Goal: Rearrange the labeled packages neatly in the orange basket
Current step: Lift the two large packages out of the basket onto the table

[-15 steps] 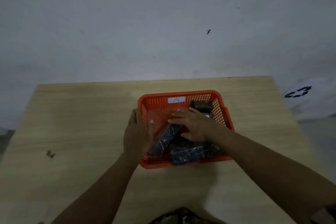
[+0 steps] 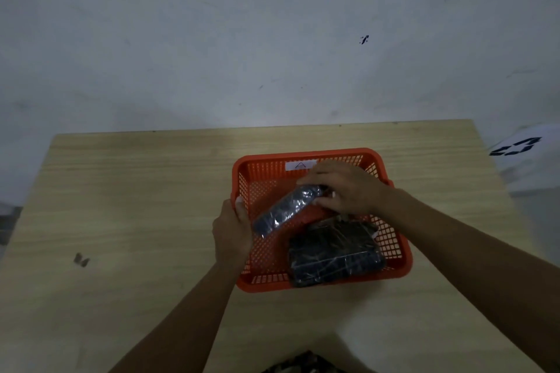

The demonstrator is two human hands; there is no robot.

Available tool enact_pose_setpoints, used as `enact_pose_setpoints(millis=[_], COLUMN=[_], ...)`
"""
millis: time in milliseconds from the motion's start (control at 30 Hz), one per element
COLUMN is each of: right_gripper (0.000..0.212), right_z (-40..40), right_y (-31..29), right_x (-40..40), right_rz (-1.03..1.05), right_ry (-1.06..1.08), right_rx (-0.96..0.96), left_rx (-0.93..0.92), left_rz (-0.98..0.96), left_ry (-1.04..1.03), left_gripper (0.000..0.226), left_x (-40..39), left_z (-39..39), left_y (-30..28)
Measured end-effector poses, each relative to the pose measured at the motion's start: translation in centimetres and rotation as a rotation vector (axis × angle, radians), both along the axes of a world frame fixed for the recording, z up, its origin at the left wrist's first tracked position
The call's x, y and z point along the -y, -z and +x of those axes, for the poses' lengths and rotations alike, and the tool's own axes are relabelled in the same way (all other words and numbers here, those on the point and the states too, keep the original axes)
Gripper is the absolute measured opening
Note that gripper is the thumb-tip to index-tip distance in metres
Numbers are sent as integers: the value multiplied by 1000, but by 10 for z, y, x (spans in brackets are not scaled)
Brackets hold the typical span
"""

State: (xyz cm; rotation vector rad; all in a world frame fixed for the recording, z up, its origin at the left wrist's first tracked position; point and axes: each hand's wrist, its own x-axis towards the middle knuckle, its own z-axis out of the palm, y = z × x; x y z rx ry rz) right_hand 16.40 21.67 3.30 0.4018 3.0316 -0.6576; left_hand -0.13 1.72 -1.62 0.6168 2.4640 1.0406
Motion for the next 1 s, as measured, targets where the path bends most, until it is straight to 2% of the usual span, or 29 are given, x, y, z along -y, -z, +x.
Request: enact_pose_setpoints(millis=[233, 433, 600, 900, 1000], right_gripper=[45, 29, 24, 40, 34], right_z=[-2, -41, -77, -102, -106], right_y=[-32, -28, -17, 37, 45], right_x=[-38, -69, -87, -92, -92], right_rz=[-427, -524, -672, -837, -851], right_ry=[507, 560, 673, 879, 892], right_rx=[-221, -169, -290, -248, -216], left_rx=[-11, -52, -77, -81, -96], left_rz=[-41, -45, -62, -111, -140], left_ry=[-2, -18, -31, -41, -40], left_gripper=[38, 41, 42, 36, 37], left_x=[-3, -3, -4, -8, -9], left_z=[4, 3, 2, 5, 6], left_y=[-5, -2, 1, 1, 0])
